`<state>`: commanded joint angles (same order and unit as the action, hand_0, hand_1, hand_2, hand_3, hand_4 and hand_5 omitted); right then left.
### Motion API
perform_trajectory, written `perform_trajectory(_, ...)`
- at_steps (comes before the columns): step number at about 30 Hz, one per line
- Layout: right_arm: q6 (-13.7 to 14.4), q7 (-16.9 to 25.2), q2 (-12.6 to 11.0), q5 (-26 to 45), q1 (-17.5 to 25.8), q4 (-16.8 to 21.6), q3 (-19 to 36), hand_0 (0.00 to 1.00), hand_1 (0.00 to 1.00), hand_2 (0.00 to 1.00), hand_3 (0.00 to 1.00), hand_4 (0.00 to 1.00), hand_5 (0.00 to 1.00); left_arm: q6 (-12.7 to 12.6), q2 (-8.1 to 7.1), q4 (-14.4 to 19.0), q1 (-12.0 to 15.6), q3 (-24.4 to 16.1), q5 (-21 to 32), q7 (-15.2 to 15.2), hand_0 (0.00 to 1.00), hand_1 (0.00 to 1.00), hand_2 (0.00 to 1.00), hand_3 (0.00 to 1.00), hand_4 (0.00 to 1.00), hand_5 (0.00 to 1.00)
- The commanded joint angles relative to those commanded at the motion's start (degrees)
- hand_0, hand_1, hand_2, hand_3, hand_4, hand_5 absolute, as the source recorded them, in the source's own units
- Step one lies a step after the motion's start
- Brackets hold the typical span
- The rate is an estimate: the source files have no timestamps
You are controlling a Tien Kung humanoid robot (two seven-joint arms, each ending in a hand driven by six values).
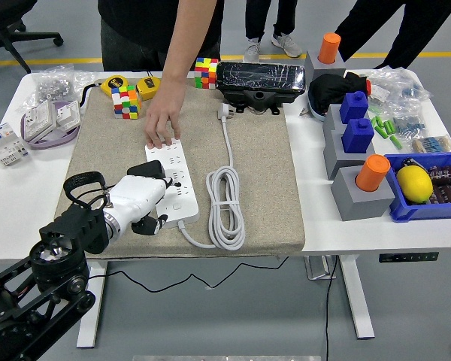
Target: Pick up the plug,place it near the board,insert it into the board,press the button
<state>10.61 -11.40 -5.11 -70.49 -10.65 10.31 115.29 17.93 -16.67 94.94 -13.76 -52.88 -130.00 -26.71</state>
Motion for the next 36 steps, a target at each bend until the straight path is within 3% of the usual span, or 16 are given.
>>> perform_trajectory(15, 0.0, 0.1, 0.0, -0.1, -0.1, 0.0, 0.1, 0.787, 0.694, 0.712, 0.759, 0.998, 0.998, 2.1, -0.06, -0.5, 0.0, 0.7, 0.0, -0.3, 0.166, 0.002, 0.085, 0.832, 0.322, 0.002)
perform_trajectory(36, 0.1, 0.0, 0.1, -0.2, 0.2, 0.0, 0.1, 0.787, 0.694, 0.712, 0.759, 0.998, 0.998, 1.5, -0.05, -1.1, 0.6, 1.3, 0.0, 0.1, 0.165, 0.002, 0.083, 0.803, 0.296, 0.002)
